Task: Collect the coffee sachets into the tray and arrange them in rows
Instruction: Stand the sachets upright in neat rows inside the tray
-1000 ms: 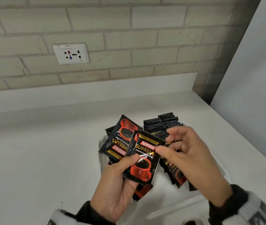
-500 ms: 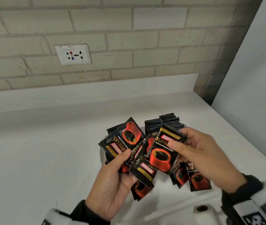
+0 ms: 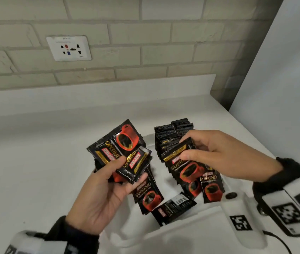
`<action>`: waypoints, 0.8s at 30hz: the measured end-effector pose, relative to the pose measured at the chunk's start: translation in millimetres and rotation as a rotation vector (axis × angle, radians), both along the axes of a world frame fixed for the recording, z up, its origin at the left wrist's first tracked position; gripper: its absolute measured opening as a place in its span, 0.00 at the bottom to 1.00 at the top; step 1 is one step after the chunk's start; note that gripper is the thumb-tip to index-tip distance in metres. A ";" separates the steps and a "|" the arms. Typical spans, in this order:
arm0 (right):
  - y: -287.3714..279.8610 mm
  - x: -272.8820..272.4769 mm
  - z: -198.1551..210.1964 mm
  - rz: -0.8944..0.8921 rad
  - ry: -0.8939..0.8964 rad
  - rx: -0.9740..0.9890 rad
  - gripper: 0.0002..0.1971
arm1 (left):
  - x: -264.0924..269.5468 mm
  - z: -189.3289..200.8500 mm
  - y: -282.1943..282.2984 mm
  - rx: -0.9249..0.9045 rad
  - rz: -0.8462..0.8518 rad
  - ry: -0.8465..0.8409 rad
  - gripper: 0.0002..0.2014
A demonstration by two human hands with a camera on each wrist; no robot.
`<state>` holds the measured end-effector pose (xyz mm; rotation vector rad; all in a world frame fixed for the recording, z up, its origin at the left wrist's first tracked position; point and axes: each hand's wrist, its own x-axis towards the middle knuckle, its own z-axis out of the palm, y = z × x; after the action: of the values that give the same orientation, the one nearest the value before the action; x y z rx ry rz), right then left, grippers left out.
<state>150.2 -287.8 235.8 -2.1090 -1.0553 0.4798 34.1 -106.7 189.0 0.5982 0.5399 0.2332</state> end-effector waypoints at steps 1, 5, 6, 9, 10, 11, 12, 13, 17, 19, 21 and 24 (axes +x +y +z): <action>-0.9 -0.4 -2.1 0.013 0.012 -0.029 0.12 | -0.5 0.0 2.5 0.008 0.015 -0.002 0.16; -1.4 1.9 -12.2 0.009 -0.022 -0.039 0.07 | -2.2 -0.1 6.1 0.045 0.013 -0.009 0.18; 0.2 1.6 -14.0 -0.011 -0.018 -0.040 0.09 | -2.4 -0.6 7.6 0.052 0.017 -0.004 0.17; 11.6 -0.3 -21.3 0.019 0.021 -0.131 0.08 | -2.6 -0.8 13.4 0.054 0.038 -0.005 0.16; 17.7 -1.2 -25.2 0.055 0.028 -0.183 0.08 | -2.4 -0.5 15.0 0.055 0.042 -0.007 0.16; 24.6 -2.0 -29.7 0.095 0.021 -0.237 0.09 | -2.2 -0.3 16.4 0.057 0.045 -0.009 0.16; 32.2 -2.9 -34.9 0.137 0.003 -0.285 0.11 | -2.2 0.5 17.1 0.057 0.045 -0.013 0.16; 40.2 -3.6 -39.7 0.177 -0.018 -0.330 0.12 | -2.2 1.2 17.6 0.058 0.043 -0.016 0.16; 70.0 -5.8 -49.1 0.315 -0.194 -0.487 0.08 | -4.3 2.4 18.6 0.069 0.048 -0.022 0.15; 80.9 -6.7 -48.2 0.333 -0.343 -0.543 0.09 | -5.9 3.1 21.7 0.076 0.056 -0.031 0.15; 88.1 -6.3 -47.1 0.329 -0.452 -0.586 0.13 | -8.2 3.7 28.7 0.070 0.074 -0.044 0.17; 95.2 -2.9 -48.1 0.270 -0.495 -0.569 0.14 | -13.3 4.4 45.1 0.040 0.126 -0.113 0.36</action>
<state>147.3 -192.6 187.8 -2.6822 -1.6516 0.4282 20.8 -61.5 193.3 0.5869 0.4653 0.3956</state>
